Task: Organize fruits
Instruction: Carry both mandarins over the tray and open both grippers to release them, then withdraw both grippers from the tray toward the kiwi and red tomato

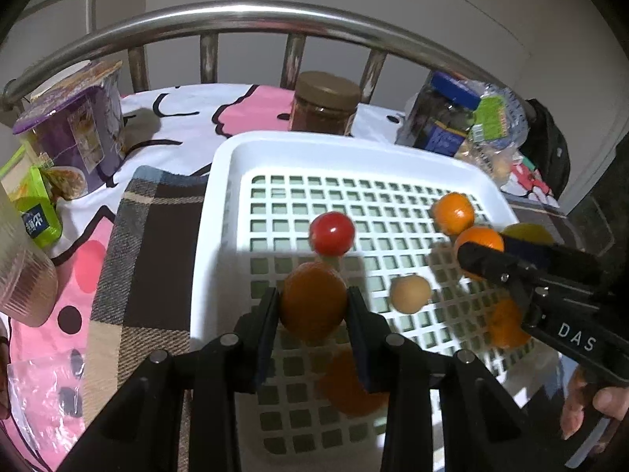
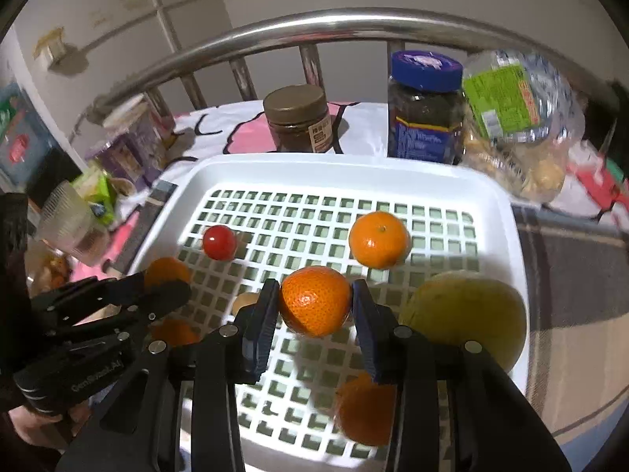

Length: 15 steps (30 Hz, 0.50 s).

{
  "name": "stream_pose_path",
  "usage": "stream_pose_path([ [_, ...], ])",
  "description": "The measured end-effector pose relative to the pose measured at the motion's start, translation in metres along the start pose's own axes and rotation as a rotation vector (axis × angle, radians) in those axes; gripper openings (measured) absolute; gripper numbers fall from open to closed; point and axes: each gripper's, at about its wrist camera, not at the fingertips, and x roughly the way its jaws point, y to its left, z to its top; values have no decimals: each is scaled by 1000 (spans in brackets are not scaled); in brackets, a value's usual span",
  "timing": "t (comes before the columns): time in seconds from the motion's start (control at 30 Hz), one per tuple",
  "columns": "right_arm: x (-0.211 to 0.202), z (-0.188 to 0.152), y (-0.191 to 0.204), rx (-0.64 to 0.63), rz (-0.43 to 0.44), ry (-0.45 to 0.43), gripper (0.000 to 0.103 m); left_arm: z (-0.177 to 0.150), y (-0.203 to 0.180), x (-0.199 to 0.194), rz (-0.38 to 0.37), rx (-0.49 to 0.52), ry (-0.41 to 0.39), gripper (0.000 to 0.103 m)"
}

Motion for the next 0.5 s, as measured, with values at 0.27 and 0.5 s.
stream_pose_path([
  [0.27, 20, 5, 20, -108, -167, 37, 36, -1, -2, 1, 18, 21, -18, 42],
  [0.5, 25, 1, 21, -153, -254, 33, 45, 1, 4, -22, -16, -10, -80, 83],
])
